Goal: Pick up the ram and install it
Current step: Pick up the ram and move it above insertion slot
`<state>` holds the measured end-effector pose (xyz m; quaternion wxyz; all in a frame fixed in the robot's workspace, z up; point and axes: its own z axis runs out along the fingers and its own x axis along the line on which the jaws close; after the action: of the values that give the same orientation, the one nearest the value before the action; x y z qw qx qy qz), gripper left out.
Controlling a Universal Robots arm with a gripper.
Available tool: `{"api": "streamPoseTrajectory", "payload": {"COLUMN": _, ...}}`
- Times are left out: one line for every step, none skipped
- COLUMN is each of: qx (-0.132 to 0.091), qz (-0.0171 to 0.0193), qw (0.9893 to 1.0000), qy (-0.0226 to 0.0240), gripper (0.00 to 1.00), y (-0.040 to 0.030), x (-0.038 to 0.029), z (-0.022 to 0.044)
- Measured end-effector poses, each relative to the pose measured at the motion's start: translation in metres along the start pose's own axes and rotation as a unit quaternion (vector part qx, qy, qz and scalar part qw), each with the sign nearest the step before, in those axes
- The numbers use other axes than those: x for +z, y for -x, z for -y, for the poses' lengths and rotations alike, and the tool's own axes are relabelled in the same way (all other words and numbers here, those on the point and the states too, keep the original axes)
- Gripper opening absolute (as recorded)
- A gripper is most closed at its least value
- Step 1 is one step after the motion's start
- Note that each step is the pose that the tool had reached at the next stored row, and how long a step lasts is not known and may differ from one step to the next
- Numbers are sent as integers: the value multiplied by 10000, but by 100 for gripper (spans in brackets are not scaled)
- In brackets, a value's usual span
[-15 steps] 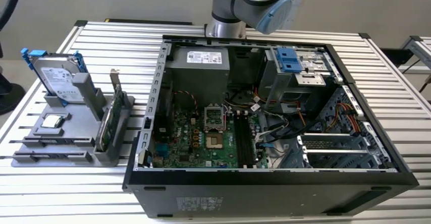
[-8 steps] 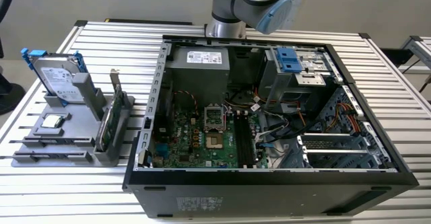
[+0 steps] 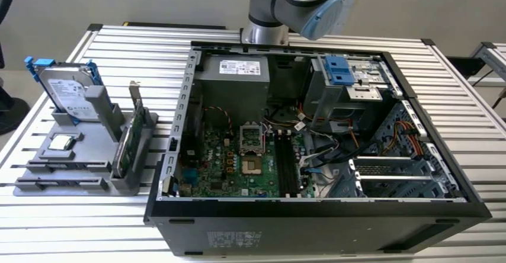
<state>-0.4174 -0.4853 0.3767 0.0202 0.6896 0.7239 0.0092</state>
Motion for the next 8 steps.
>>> {"api": "streamPoseTrajectory", "payload": {"qx": 9, "qz": 0, "qw": 10000, "qy": 0, "gripper": 0, "y": 0, "x": 0, "z": 0}}
{"api": "streamPoseTrajectory", "payload": {"qx": 19, "qz": 1, "qw": 10000, "qy": 0, "gripper": 0, "y": 0, "x": 0, "z": 0}}
{"api": "streamPoseTrajectory", "payload": {"qx": 29, "qz": 1, "qw": 10000, "qy": -1, "gripper": 0, "y": 0, "x": 0, "z": 0}}
{"api": "streamPoseTrajectory", "payload": {"qx": 48, "qz": 2, "qw": 10000, "qy": -1, "gripper": 0, "y": 0, "x": 0, "z": 0}}
{"api": "streamPoseTrajectory", "payload": {"qx": 73, "qz": 3, "qw": 10000, "qy": -5, "gripper": 0, "y": 0, "x": 0, "z": 0}}
{"api": "streamPoseTrajectory", "payload": {"qx": 103, "qz": 4, "qw": 9999, "qy": -9, "gripper": 0, "y": 0, "x": 0, "z": 0}}
{"api": "streamPoseTrajectory", "payload": {"qx": 134, "qz": 5, "qw": 9999, "qy": -13, "gripper": 0, "y": 0, "x": 0, "z": 1}}
{"api": "streamPoseTrajectory", "payload": {"qx": 166, "qz": 6, "qw": 9999, "qy": -16, "gripper": 0, "y": 0, "x": 0, "z": 1}}
